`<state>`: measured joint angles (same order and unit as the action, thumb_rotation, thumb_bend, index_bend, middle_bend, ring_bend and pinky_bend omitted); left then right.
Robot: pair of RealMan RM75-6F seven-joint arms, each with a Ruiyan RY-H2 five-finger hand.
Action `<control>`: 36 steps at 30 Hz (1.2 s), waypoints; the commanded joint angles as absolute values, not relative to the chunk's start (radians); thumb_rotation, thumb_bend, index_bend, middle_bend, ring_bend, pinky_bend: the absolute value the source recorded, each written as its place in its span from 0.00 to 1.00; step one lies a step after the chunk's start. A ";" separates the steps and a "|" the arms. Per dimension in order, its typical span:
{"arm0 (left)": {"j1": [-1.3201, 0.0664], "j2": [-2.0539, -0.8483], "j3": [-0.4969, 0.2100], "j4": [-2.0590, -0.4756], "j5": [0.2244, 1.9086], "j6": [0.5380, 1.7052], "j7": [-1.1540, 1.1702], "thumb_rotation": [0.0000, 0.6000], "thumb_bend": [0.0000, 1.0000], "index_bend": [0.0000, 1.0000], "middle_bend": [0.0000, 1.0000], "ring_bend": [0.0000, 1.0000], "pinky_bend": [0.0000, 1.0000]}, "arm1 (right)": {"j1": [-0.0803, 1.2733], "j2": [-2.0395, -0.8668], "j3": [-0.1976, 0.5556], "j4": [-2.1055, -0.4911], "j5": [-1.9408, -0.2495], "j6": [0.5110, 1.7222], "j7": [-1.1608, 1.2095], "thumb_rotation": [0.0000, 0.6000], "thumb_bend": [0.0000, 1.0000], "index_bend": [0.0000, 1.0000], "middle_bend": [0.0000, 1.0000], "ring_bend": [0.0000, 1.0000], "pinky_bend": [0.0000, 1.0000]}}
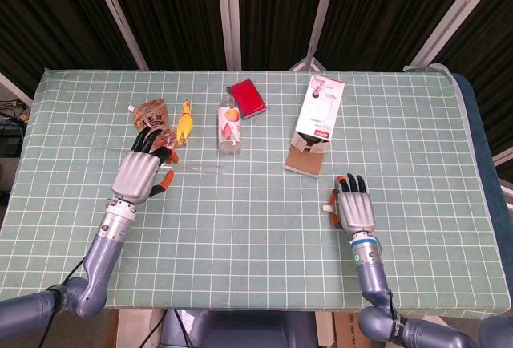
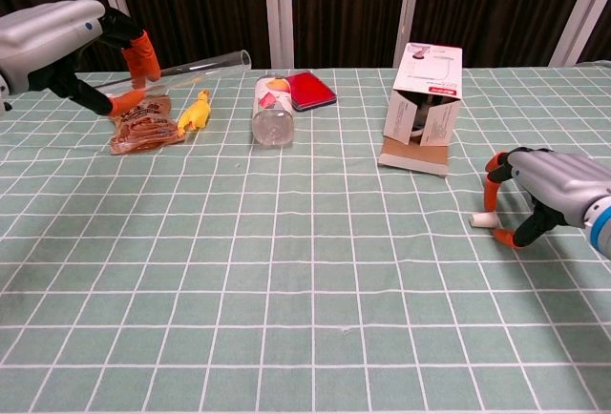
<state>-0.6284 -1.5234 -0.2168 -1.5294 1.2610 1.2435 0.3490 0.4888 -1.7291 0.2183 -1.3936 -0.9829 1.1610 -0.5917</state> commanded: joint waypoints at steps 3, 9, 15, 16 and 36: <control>-0.630 -1.526 -0.218 -1.518 1.261 1.239 0.343 1.00 0.71 0.50 0.50 0.09 0.00 | 0.494 -1.740 0.218 -1.377 -0.979 1.160 -0.588 1.00 0.35 0.54 0.18 0.01 0.00; -0.629 -1.530 -0.218 -1.507 1.258 1.232 0.336 1.00 0.71 0.50 0.50 0.09 0.00 | 0.496 -1.742 0.217 -1.378 -0.983 1.167 -0.577 1.00 0.36 0.57 0.19 0.01 0.00; -0.631 -1.545 -0.223 -1.506 1.254 1.233 0.329 1.00 0.71 0.50 0.50 0.09 0.00 | 0.501 -1.719 0.224 -1.413 -1.017 1.191 -0.567 1.00 0.36 0.57 0.19 0.01 0.00; -0.632 -1.552 -0.225 -1.505 1.252 1.233 0.327 1.00 0.71 0.50 0.50 0.09 0.00 | 0.502 -1.712 0.227 -1.423 -1.024 1.195 -0.566 1.00 0.36 0.57 0.19 0.01 0.00; -0.709 -1.829 -0.298 -1.373 1.100 1.180 0.330 1.00 0.71 0.50 0.50 0.10 0.00 | 0.622 -1.492 0.336 -1.621 -1.208 1.195 -0.571 1.00 0.36 0.58 0.21 0.01 0.00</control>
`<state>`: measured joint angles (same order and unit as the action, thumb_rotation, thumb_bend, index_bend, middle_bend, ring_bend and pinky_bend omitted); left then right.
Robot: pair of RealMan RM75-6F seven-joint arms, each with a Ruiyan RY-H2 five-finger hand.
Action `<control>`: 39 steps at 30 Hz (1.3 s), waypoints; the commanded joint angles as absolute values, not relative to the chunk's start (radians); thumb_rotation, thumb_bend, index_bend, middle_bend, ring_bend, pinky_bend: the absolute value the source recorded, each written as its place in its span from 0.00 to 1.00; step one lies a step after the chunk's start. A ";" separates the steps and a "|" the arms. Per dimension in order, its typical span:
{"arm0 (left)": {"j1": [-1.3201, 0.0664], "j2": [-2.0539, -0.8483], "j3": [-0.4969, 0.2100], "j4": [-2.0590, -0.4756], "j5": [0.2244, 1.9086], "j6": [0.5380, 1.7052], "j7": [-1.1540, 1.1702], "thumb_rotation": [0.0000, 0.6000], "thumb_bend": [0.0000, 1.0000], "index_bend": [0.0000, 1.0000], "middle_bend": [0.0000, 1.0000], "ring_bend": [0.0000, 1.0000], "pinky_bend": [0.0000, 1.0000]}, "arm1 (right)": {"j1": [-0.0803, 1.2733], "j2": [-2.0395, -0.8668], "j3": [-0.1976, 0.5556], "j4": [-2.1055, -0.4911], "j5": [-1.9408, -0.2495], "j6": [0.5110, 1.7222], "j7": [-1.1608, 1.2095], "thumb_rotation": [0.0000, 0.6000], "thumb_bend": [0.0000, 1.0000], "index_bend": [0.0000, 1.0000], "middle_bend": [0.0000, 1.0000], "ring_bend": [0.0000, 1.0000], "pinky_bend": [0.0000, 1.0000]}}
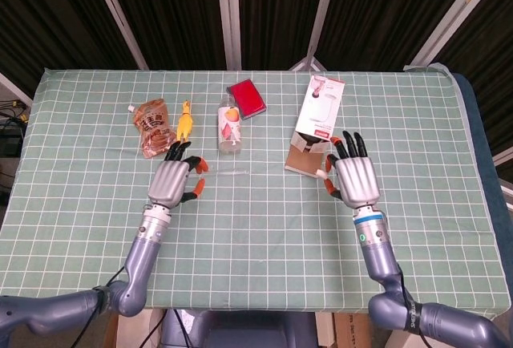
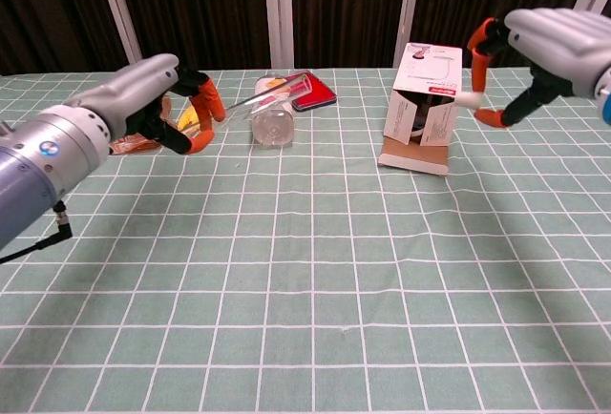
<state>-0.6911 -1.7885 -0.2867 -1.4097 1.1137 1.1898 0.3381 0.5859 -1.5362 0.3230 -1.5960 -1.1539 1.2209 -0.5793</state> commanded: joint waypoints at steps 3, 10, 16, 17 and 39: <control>-0.716 -1.851 -0.301 -1.356 1.094 1.179 0.336 1.00 0.71 0.50 0.50 0.10 0.00 | 0.642 -1.471 0.329 -1.616 -1.244 1.181 -0.574 1.00 0.36 0.58 0.21 0.01 0.00; -0.727 -1.879 -0.312 -1.348 1.079 1.180 0.356 1.00 0.71 0.50 0.50 0.09 0.00 | 0.680 -1.454 0.296 -1.584 -1.324 1.163 -0.596 1.00 0.36 0.58 0.21 0.01 0.00; -0.739 -1.896 -0.322 -1.350 1.075 1.185 0.375 1.00 0.71 0.50 0.50 0.09 0.00 | 0.706 -1.463 0.260 -1.549 -1.387 1.152 -0.604 1.00 0.36 0.58 0.21 0.01 0.00; -0.740 -1.898 -0.323 -1.350 1.074 1.185 0.378 1.00 0.71 0.50 0.50 0.09 0.00 | 0.709 -1.466 0.257 -1.546 -1.391 1.151 -0.605 1.00 0.36 0.58 0.21 0.01 0.00; -0.743 -1.965 -0.319 -1.328 1.087 1.220 0.392 1.00 0.71 0.50 0.50 0.09 0.00 | 0.737 -1.514 0.228 -1.519 -1.414 1.166 -0.636 1.00 0.36 0.58 0.22 0.02 0.00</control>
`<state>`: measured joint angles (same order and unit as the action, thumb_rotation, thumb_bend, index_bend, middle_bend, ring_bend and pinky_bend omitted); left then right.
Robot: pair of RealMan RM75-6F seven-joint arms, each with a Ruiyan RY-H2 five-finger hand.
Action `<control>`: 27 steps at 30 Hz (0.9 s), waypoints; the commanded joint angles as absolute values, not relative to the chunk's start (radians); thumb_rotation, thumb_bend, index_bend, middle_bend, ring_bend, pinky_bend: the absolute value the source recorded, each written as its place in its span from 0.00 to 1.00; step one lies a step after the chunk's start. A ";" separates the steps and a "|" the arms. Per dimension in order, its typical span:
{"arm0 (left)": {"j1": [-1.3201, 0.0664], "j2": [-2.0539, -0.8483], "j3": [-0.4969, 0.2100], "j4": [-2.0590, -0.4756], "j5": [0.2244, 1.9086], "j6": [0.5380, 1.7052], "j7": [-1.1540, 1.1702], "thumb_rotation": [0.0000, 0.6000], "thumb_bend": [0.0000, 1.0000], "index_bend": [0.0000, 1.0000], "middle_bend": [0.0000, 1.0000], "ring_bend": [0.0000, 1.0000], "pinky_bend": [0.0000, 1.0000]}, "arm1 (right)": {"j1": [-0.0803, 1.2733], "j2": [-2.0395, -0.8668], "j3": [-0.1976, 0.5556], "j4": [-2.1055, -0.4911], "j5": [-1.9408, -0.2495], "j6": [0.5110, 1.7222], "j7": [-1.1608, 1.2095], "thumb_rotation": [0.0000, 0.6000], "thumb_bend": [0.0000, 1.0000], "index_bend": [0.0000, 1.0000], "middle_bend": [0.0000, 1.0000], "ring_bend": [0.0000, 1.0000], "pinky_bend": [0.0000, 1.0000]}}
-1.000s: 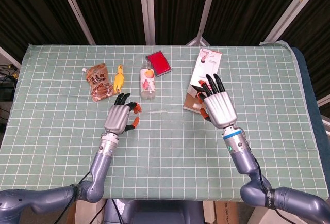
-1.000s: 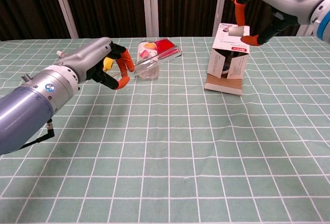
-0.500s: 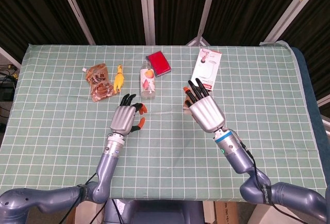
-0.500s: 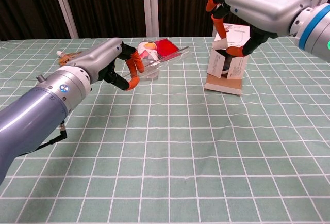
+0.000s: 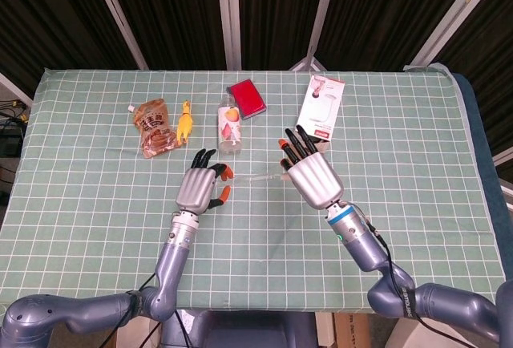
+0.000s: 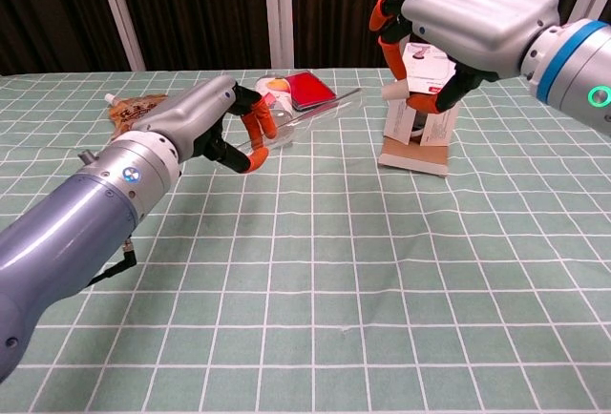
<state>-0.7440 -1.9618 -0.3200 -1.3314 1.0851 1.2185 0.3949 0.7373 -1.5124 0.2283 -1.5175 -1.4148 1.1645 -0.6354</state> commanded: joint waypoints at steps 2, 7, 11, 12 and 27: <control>-0.741 -1.968 -0.319 -1.322 1.090 1.222 0.386 1.00 0.71 0.50 0.50 0.10 0.00 | 0.738 -1.514 0.228 -1.521 -1.415 1.169 -0.637 1.00 0.36 0.58 0.22 0.02 0.00; -0.735 -1.979 -0.313 -1.298 1.107 1.225 0.355 1.00 0.71 0.50 0.50 0.10 0.00 | 0.738 -1.513 0.225 -1.525 -1.423 1.177 -0.633 1.00 0.36 0.58 0.22 0.02 0.00; -0.732 -1.982 -0.308 -1.284 1.126 1.228 0.336 1.00 0.71 0.50 0.50 0.10 0.00 | 0.739 -1.512 0.221 -1.526 -1.425 1.179 -0.634 1.00 0.36 0.58 0.22 0.02 0.00; -0.731 -1.982 -0.308 -1.282 1.129 1.229 0.332 1.00 0.71 0.50 0.50 0.10 0.00 | 0.739 -1.513 0.221 -1.526 -1.425 1.179 -0.634 1.00 0.36 0.58 0.22 0.02 0.00; -0.725 -1.985 -0.312 -1.281 1.146 1.226 0.319 1.00 0.71 0.50 0.50 0.10 0.00 | 0.744 -1.525 0.214 -1.531 -1.423 1.181 -0.649 1.00 0.36 0.58 0.22 0.02 0.00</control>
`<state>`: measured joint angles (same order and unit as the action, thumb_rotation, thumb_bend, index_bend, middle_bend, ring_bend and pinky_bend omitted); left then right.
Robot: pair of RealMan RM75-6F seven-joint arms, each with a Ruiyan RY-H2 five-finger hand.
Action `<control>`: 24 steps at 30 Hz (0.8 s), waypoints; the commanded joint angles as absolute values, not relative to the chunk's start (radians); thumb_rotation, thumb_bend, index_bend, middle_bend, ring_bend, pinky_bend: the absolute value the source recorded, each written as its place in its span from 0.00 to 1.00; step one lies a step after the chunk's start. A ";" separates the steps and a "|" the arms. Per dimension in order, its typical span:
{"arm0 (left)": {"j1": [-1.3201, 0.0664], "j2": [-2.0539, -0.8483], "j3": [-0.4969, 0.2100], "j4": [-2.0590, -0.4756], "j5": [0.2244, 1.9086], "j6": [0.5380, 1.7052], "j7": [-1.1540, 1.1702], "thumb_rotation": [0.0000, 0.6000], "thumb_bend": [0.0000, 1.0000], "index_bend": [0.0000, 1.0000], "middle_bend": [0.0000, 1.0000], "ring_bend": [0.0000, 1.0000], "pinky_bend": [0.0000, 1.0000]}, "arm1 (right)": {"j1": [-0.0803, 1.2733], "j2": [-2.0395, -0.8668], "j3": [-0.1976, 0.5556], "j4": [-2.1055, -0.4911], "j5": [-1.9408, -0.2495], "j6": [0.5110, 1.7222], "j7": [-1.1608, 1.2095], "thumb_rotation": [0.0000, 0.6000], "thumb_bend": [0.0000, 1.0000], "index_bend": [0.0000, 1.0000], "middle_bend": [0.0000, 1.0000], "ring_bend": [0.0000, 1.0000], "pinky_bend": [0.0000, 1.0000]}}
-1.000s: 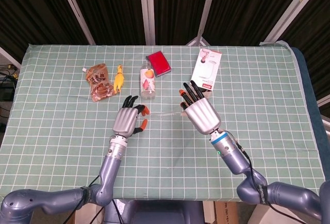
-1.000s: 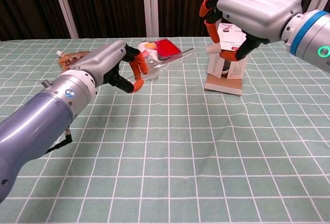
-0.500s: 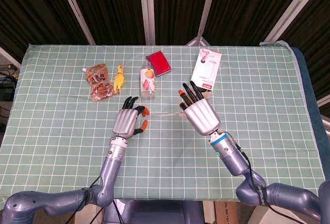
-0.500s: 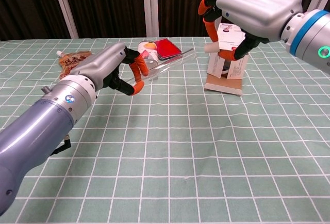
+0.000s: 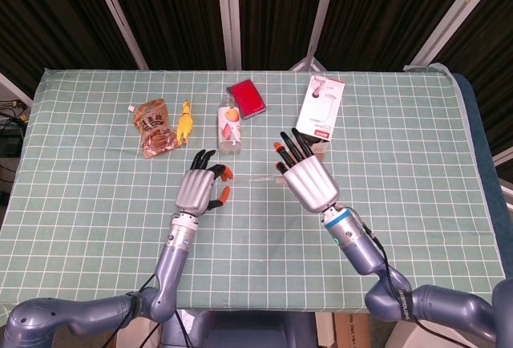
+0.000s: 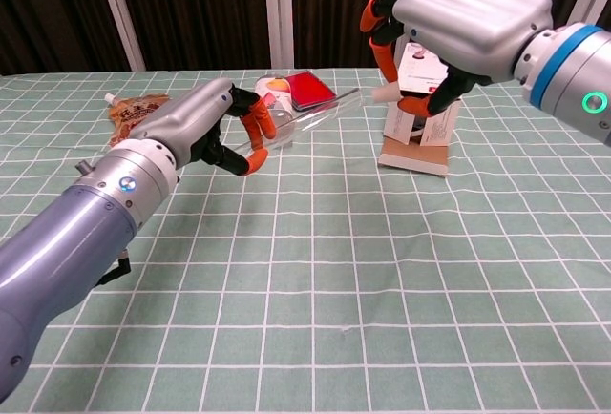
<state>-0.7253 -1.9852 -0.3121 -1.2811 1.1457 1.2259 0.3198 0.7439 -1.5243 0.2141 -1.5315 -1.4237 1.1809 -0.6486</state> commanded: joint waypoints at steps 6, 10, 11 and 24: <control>-0.724 -1.987 -0.312 -1.279 1.151 1.223 0.317 1.00 0.71 0.50 0.50 0.09 0.00 | 0.746 -1.529 0.213 -1.530 -1.420 1.182 -0.655 1.00 0.36 0.58 0.22 0.02 0.00; -0.722 -1.987 -0.311 -1.280 1.155 1.221 0.317 1.00 0.71 0.50 0.50 0.10 0.00 | 0.746 -1.531 0.214 -1.529 -1.417 1.183 -0.658 1.00 0.36 0.58 0.22 0.02 0.00; -0.722 -1.987 -0.311 -1.280 1.155 1.221 0.316 1.00 0.71 0.50 0.50 0.09 0.00 | 0.746 -1.531 0.215 -1.529 -1.417 1.184 -0.659 1.00 0.36 0.58 0.22 0.02 0.00; -0.721 -1.992 -0.315 -1.279 1.157 1.218 0.323 1.00 0.71 0.50 0.50 0.10 0.00 | 0.748 -1.540 0.213 -1.535 -1.414 1.187 -0.664 1.00 0.36 0.58 0.22 0.02 0.00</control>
<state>-0.7210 -1.9919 -0.3152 -1.2788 1.1568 1.2180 0.3229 0.7479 -1.5404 0.2126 -1.5346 -1.4145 1.1874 -0.6641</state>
